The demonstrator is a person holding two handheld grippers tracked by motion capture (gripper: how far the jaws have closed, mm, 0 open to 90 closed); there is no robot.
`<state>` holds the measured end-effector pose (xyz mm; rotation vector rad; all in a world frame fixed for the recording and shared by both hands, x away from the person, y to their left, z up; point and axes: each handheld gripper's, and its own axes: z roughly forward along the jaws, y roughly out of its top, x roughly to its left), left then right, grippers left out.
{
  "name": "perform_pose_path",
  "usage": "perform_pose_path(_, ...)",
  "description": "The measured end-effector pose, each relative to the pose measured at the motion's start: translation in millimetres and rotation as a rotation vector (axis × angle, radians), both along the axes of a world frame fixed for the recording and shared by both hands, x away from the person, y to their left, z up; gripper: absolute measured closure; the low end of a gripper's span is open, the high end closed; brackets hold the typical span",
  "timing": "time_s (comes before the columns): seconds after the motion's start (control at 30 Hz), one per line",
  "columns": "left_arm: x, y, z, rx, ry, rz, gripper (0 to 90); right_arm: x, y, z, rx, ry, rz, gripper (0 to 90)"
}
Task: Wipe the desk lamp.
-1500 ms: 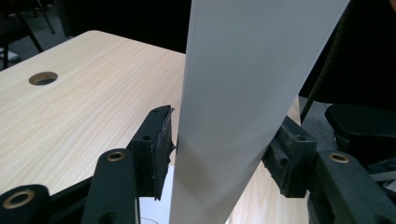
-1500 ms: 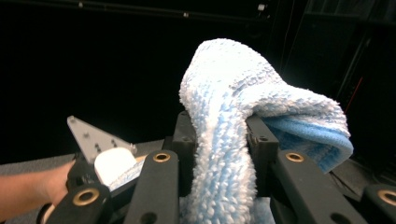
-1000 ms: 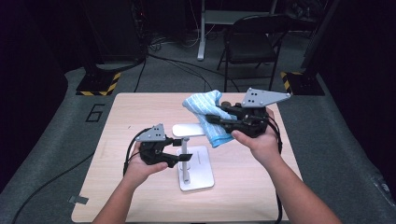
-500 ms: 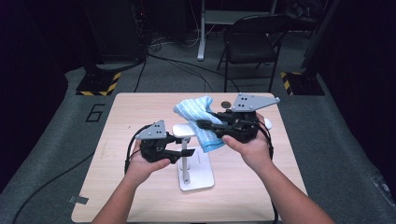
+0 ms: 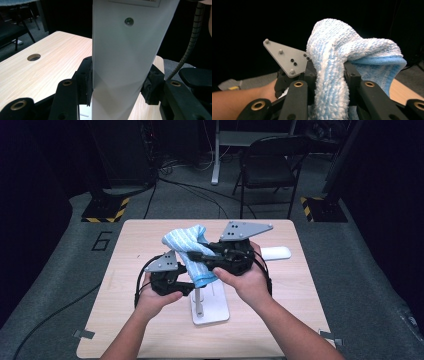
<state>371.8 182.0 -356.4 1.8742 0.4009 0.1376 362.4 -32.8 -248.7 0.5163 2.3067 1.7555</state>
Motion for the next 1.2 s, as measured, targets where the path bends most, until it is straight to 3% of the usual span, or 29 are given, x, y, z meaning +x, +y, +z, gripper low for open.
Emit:
perform_pose_path(0.1,0.7,0.1,0.0,0.005,-0.014,0.003,51.7,1.7,-4.0,-0.3,-0.021,-0.027,0.022,71.0)
perform_pose_path(0.13,3.0,1.3,0.6,0.019,-0.051,0.006,51.8,3.9,-6.5,-0.9,-0.015,-0.019,0.033,71.0)
perform_pose_path(0.3,3.0,2.6,-0.2,0.004,-0.031,-0.001,51.8,10.4,-29.6,-7.5,-0.006,-0.021,0.049,71.0)
perform_pose_path(0.47,4.6,2.9,0.6,0.019,-0.036,-0.011,51.8,13.1,-60.8,-13.2,-0.019,-0.037,0.039,71.0)
perform_pose_path(0.63,5.9,3.1,0.7,0.018,-0.033,-0.021,51.7,19.3,-98.4,-20.5,-0.021,-0.016,0.033,70.8)
perform_pose_path(0.77,7.8,3.7,0.2,0.008,-0.025,-0.035,51.6,23.2,-117.0,-24.3,-0.016,0.001,0.035,70.8)
perform_pose_path(0.93,9.2,5.6,0.0,0.004,-0.015,-0.036,51.4,22.7,-112.0,-22.5,-0.014,0.016,0.025,70.8)
perform_pose_path(1.2,8.6,4.3,-0.3,0.007,-0.021,-0.035,51.4,20.2,-77.3,-14.9,-0.027,-0.001,0.078,70.9)
